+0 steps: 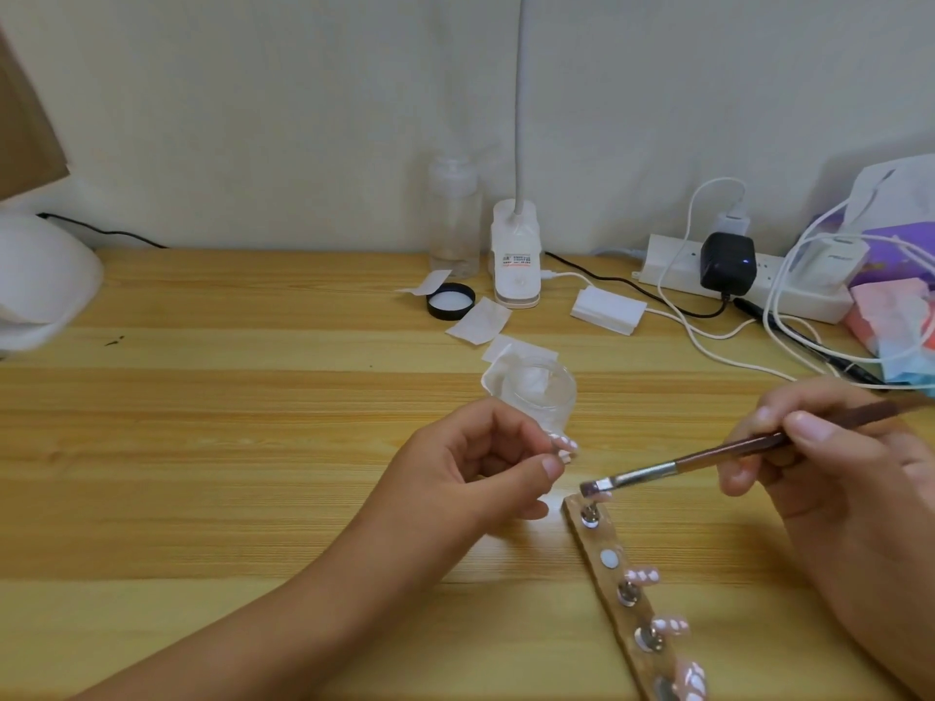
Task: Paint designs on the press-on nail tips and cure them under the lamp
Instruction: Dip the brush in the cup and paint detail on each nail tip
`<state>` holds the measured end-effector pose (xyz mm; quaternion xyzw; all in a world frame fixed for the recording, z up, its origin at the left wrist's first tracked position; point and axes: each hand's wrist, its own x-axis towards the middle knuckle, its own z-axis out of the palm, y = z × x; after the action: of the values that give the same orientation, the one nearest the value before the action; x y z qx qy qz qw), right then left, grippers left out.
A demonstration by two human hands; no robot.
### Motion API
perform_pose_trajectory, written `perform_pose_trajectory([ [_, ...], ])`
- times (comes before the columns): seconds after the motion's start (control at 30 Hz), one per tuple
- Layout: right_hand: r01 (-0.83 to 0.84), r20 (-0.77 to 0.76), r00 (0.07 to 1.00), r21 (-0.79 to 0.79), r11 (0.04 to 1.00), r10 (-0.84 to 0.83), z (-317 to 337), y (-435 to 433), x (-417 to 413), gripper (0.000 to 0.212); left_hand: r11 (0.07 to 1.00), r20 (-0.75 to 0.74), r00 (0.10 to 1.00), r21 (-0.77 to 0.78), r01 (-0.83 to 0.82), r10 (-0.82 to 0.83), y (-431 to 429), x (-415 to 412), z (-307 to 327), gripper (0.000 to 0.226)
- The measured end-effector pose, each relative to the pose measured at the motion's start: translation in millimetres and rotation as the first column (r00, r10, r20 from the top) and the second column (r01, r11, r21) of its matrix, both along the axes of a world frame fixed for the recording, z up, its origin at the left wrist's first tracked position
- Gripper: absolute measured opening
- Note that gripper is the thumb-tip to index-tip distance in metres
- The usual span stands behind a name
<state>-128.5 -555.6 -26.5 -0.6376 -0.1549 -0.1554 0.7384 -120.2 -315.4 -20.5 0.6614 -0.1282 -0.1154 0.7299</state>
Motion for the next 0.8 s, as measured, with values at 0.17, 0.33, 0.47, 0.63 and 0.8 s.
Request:
perform_pose_trajectory([
  [0.17,-0.001,0.020,1.000,0.005,1.000,0.001,-1.2,-0.8,1.6,0.018,1.000,-0.013,1.000,-0.011,-0.015,0.014,-1.7,-0.2,0.3,0.008],
  [0.33,0.005,0.028,1.000,0.005,1.000,-0.005,0.3,1.3,1.6,0.018,1.000,-0.012,1.000,-0.005,-0.011,0.011,-1.4,-0.5,0.5,0.009],
  [0.47,0.014,0.029,0.999,-0.016,1.000,-0.013,0.9,3.0,0.7,0.011,1.000,-0.013,1.000,0.003,-0.016,0.016,-1.8,-1.3,2.7,0.014],
  [0.63,0.065,0.011,0.998,-0.082,0.995,-0.065,1.8,5.2,-2.3,0.031,1.000,-0.021,0.999,0.011,-0.027,0.027,-1.5,-1.4,3.1,0.021],
  [0.8,0.061,0.019,0.998,-0.043,0.997,-0.061,1.3,2.3,0.2,0.013,1.000,-0.013,1.000,0.008,-0.022,0.022,-2.0,-1.3,2.4,0.008],
])
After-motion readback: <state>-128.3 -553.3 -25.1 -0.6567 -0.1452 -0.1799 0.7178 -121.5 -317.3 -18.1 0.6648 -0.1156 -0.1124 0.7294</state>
